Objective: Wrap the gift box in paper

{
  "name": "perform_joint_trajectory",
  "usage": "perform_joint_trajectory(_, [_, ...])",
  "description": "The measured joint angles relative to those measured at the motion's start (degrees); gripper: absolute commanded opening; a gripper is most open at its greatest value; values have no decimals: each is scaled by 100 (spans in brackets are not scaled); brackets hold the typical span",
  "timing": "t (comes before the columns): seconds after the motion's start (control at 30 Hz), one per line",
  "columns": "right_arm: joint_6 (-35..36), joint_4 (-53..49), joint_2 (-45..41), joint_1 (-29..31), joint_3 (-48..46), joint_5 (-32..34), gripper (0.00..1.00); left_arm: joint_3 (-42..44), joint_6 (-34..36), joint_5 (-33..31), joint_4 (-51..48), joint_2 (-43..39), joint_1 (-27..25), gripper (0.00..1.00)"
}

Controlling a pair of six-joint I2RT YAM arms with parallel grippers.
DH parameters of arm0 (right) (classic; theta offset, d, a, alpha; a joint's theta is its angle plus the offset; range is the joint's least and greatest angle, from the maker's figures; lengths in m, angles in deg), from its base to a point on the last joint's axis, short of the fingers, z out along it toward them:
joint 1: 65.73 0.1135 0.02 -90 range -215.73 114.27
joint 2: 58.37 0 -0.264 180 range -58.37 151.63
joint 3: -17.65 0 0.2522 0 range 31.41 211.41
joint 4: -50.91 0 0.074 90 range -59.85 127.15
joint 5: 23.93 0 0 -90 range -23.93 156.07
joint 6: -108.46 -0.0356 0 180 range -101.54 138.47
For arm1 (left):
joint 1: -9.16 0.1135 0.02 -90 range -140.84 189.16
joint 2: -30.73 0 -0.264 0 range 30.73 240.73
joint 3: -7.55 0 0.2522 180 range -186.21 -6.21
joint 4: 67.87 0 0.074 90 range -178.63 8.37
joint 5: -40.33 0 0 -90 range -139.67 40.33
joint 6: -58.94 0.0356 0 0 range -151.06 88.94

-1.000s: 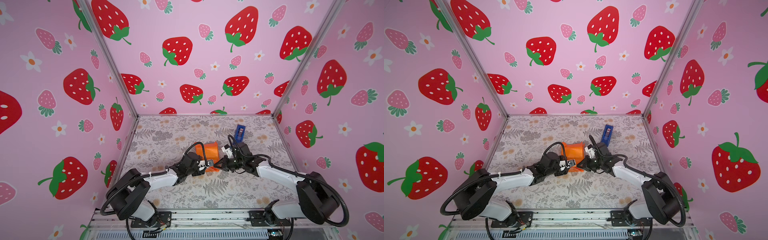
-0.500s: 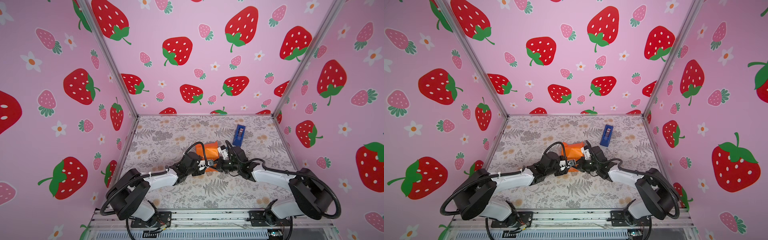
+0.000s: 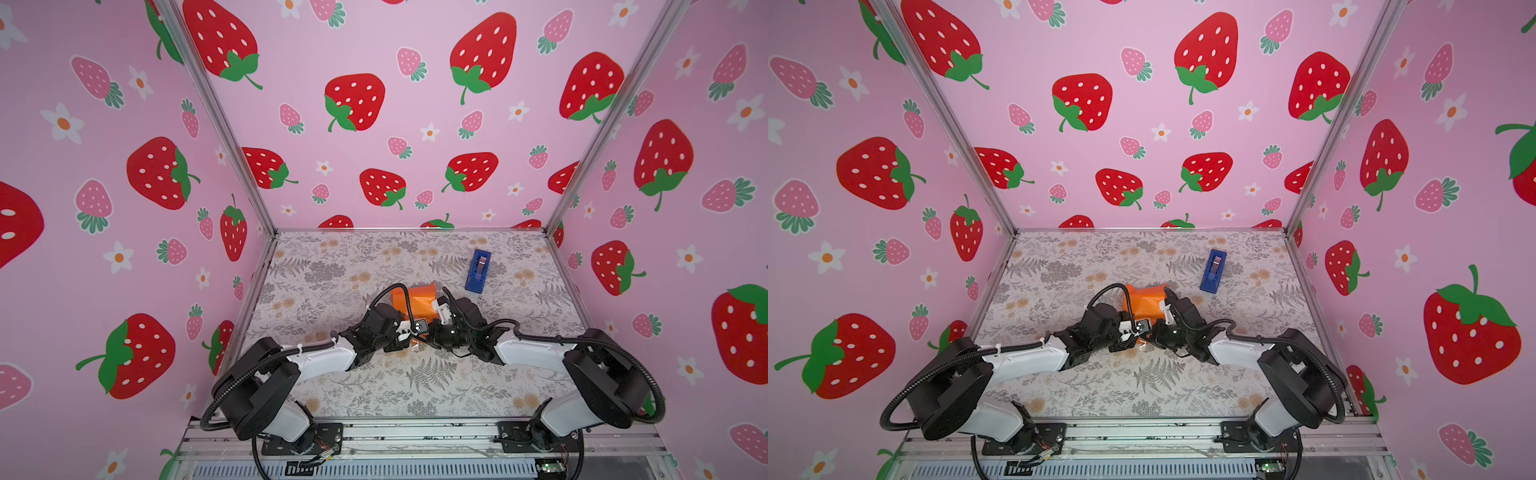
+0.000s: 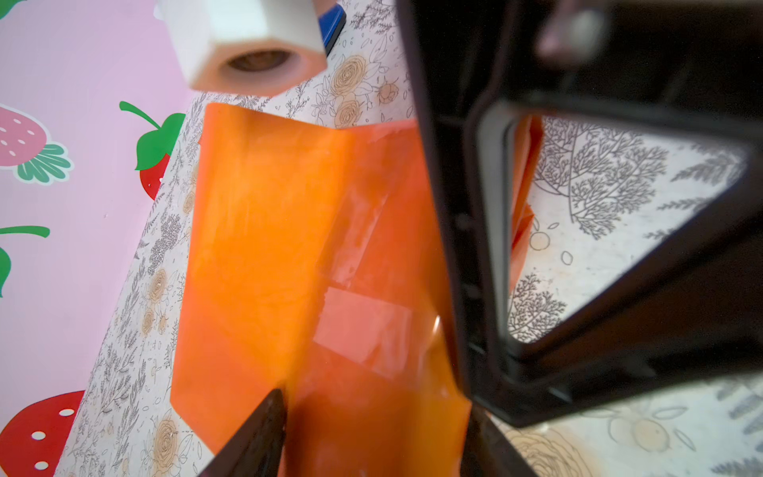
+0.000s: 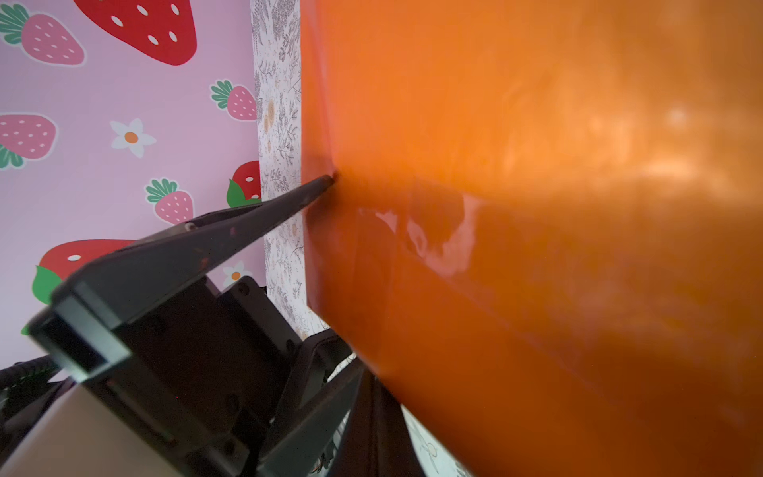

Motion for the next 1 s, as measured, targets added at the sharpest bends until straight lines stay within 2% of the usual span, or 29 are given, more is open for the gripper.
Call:
perform_joint_trajectory(0.27, [306,-509,-494,96,-118,623,0,-4,0,2,-4,0,0,64])
perform_joint_trajectory(0.47, [413,-348,-1069,175,-621,822,0,-4,0,4,-7,0,0,64])
perform_joint_trajectory(1.0, [640,398,-238,396,-514,848,0,-9,0,4,-11,0,0,64])
